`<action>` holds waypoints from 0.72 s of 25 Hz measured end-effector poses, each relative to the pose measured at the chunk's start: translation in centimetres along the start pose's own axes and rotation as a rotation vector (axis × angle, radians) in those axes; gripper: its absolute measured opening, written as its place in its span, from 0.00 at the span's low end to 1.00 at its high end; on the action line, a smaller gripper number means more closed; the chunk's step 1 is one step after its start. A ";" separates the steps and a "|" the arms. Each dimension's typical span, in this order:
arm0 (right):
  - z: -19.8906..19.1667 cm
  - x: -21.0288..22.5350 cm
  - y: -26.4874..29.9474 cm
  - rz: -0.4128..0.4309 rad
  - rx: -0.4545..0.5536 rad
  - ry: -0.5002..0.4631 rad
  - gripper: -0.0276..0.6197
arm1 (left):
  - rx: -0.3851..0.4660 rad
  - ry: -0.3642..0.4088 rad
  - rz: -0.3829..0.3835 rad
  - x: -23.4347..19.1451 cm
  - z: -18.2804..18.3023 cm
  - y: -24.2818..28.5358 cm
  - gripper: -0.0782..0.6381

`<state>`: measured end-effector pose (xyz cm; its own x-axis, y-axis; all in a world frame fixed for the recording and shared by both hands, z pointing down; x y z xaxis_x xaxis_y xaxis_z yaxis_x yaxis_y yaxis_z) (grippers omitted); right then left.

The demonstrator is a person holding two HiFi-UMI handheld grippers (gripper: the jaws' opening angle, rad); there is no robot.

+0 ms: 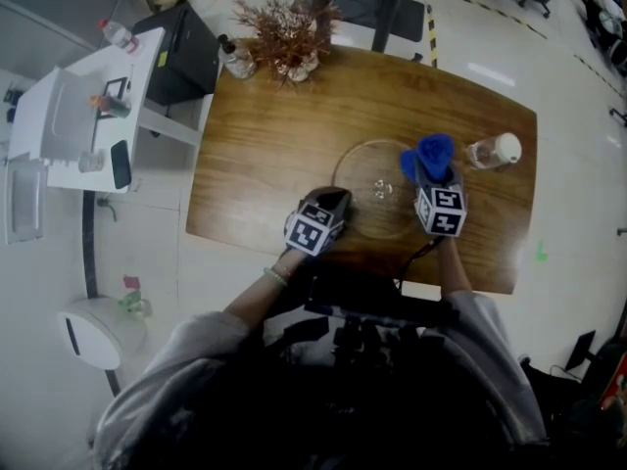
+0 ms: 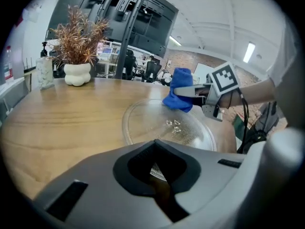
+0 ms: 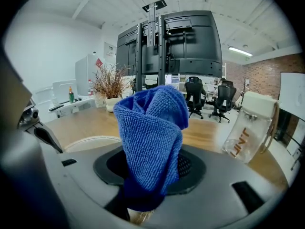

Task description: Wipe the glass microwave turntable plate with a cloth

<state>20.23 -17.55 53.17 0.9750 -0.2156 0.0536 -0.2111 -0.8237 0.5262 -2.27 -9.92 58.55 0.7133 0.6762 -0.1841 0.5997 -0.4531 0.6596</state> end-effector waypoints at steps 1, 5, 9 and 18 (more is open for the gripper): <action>-0.1 0.0 0.1 0.001 -0.003 -0.001 0.34 | 0.020 -0.036 0.003 -0.1 0.1 -0.4 0.12; -0.4 0.2 0.1 -0.007 0.004 0.034 0.34 | 0.072 -0.179 0.013 -1.1 0.1 -2.1 0.15; -0.5 0.3 0.2 0.003 0.012 0.044 0.34 | 0.069 -0.296 0.038 -2.7 -0.8 -2.9 0.24; 0.8 -1.3 -0.7 0.031 0.043 0.083 0.34 | -0.057 -0.441 0.003 -2.6 -1.8 -1.3 0.15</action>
<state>19.09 -17.12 52.04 0.9700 -0.1985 0.1405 -0.2422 -0.8397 0.4861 -5.54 -10.04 59.45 0.8089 0.3566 -0.4674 0.5853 -0.4135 0.6974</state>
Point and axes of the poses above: the fingertips, and each gripper's own axes: y forward along the fingers, x to its right, z out of its top, the point moved 5 cm from there along -y, backward along the fingers, and after that the axes turned 6 degrees about y, right-handed, at the moved point
